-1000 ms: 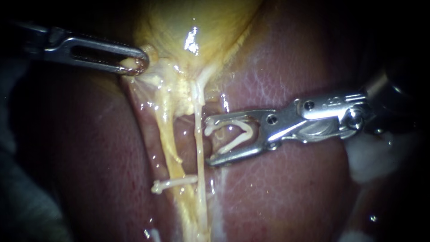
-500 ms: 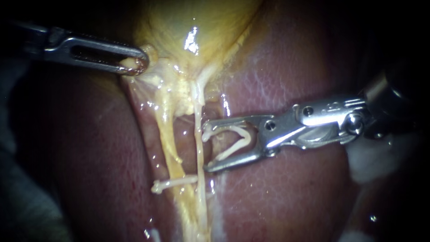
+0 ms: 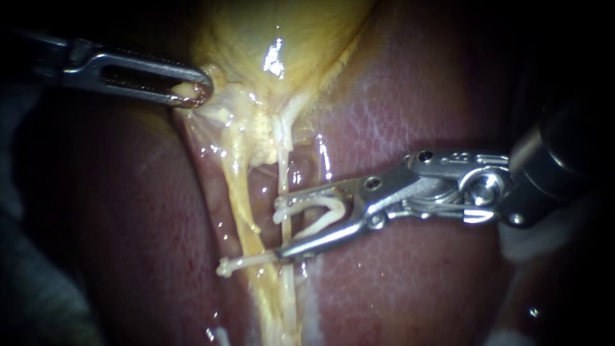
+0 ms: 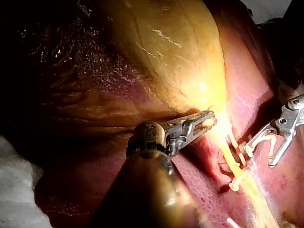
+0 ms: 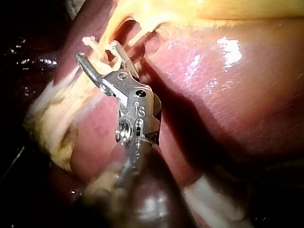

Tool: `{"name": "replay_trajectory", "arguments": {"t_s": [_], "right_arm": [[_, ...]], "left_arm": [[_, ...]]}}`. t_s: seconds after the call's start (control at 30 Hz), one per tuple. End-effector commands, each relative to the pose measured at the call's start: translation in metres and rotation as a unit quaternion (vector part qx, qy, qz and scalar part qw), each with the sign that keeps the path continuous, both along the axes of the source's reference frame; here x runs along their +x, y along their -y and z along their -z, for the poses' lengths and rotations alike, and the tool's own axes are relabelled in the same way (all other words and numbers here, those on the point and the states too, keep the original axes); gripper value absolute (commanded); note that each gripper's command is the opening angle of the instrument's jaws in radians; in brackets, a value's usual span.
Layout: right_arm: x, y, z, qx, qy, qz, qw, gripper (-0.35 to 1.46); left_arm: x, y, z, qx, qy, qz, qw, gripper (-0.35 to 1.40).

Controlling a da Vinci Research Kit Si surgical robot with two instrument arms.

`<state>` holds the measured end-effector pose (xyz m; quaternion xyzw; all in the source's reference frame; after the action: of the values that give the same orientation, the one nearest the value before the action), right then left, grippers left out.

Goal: Clipping second clip left tube

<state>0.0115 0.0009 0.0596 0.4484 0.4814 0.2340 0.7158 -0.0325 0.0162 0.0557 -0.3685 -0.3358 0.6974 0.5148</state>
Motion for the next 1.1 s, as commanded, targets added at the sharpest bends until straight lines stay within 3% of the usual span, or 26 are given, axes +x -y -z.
{"name": "replay_trajectory", "arguments": {"t_s": [0.03,0.27,0.77,1.1], "right_arm": [[0.0001,0.0000,0.0000,0.008,0.002,-0.001,1.0000,0.49],[0.0001,0.0005,-0.0014,0.044,0.011,-0.012,0.9989,0.49],[0.0012,0.0020,-0.0069,0.075,0.030,-0.024,0.9964,0.49],[0.0017,0.0025,-0.0090,0.090,0.014,-0.038,0.9951,0.49]], "left_arm": [[0.0000,0.0000,0.0000,0.000,0.000,0.000,1.0000,-0.35],[0.0000,0.0000,0.0000,0.000,0.000,0.000,1.0000,-0.35],[0.0000,0.0000,0.0000,0.000,0.000,0.000,1.0000,-0.35],[0.0000,0.0000,0.0000,0.000,0.000,0.000,1.0000,-0.35]]}}
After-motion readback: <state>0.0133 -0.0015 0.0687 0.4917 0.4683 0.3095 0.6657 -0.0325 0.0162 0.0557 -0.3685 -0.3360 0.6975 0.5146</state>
